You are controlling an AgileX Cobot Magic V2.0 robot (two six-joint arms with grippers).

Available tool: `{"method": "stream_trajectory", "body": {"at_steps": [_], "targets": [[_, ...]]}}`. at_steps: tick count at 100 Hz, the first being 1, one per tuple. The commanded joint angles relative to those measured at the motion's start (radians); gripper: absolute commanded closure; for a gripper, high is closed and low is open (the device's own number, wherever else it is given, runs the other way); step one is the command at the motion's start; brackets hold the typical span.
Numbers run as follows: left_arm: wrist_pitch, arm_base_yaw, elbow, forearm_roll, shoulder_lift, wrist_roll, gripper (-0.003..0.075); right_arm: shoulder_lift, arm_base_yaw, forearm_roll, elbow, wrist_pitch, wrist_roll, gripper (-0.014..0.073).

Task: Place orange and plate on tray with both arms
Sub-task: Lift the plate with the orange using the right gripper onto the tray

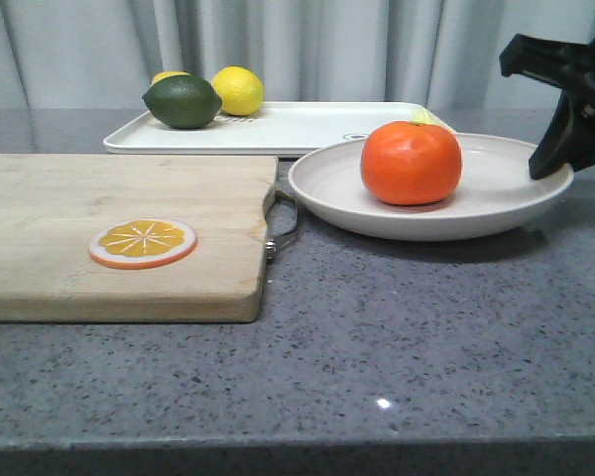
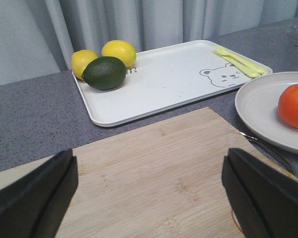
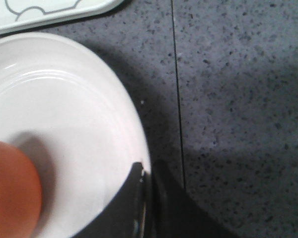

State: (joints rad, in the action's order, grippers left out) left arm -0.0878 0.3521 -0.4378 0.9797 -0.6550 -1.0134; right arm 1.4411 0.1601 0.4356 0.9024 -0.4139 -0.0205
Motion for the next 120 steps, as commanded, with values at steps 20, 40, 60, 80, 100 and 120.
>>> {"method": "stream_trajectory", "body": {"at_steps": [20, 40, 60, 80, 100, 120], "targets": [[0.04, -0.002, -0.027, 0.006, 0.003, 0.009, 0.0155, -0.1, -0.003, 0.094, 0.155, -0.006, -0.012, 0.0652], [0.04, -0.002, -0.027, 0.006, 0.003, 0.009, 0.0155, 0.0, -0.003, 0.133, 0.343, 0.005, -0.012, 0.0652], [0.04, -0.002, -0.027, 0.006, 0.003, 0.009, 0.0155, 0.201, -0.003, 0.173, 0.567, -0.046, -0.012, 0.0652], [0.04, -0.002, -0.027, 0.006, 0.003, 0.009, 0.0155, 0.389, 0.0, 0.191, 0.762, -0.102, -0.012, 0.0652], [0.04, -0.002, -0.027, 0.006, 0.003, 0.009, 0.0155, 0.537, 0.0, 0.201, 0.938, -0.138, -0.012, 0.0652], [0.04, -0.002, -0.027, 0.006, 0.003, 0.009, 0.0155, 0.641, 0.0, 0.2, 1.071, -0.168, -0.012, 0.0652]]}}
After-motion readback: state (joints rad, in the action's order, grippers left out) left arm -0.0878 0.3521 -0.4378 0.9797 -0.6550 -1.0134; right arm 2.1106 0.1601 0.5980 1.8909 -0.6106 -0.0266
